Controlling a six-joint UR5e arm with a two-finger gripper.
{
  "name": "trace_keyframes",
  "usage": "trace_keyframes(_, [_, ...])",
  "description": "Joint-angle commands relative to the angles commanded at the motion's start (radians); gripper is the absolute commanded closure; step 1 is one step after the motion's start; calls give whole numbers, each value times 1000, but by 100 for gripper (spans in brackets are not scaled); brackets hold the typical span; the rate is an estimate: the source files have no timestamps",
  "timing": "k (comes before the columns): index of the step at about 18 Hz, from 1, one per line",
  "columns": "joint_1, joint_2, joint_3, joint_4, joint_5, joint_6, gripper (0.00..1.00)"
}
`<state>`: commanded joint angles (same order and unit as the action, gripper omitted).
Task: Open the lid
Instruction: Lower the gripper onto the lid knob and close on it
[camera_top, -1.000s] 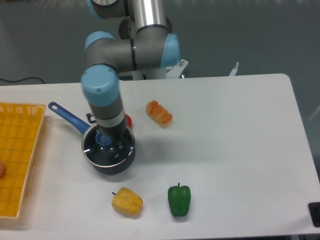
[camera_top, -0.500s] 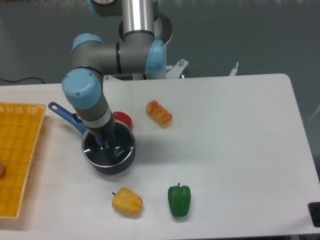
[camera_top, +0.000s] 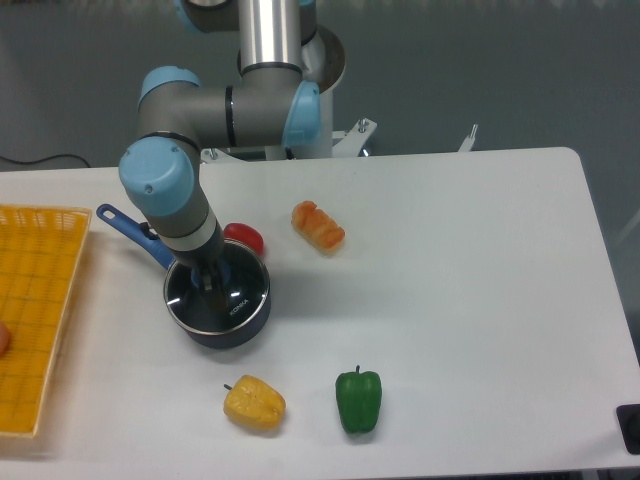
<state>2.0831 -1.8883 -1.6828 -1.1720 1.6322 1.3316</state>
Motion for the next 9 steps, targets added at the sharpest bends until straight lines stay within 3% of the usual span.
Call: trace_keyframes(9, [-2, -8, 0, 0, 3, -2, 0])
